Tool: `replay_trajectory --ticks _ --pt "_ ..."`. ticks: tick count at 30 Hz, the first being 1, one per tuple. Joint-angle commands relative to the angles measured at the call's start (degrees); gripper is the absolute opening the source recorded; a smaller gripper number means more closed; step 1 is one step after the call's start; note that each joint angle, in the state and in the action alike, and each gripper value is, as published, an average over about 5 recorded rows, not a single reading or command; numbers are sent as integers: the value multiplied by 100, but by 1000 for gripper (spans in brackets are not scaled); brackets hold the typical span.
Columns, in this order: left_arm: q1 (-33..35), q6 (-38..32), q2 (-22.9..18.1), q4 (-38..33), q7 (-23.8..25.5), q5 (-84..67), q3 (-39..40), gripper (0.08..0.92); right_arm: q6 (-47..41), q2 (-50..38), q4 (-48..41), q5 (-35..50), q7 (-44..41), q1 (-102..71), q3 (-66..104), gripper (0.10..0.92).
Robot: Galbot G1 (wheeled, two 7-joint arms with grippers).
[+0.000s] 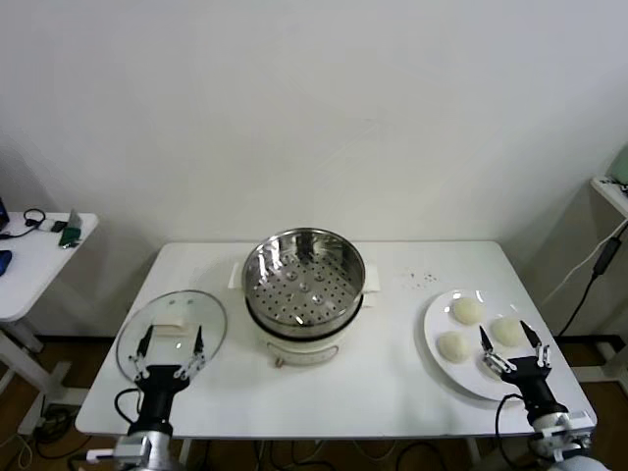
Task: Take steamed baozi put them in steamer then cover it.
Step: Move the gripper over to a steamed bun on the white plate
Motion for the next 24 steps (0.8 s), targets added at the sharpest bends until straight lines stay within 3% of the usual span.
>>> replay_trajectory --ticks 1,7,15,24 --pt "-2 -11 23 -7 -66 4 6 823 -162 -165 -16 -339 8 178 46 823" --pt "17 -62 109 -23 -91 -72 73 823 -1319 -1355 -294 -741 -776 1043 -333 823" --pt "69 -184 103 18 -145 -34 179 823 -2245 -3157 -896 -937 -2655 2192 -1183 823" --pt "23 -367 5 180 -216 157 293 823 -2342 -3683 -1890 -1280 -4140 4805 -3484 823"
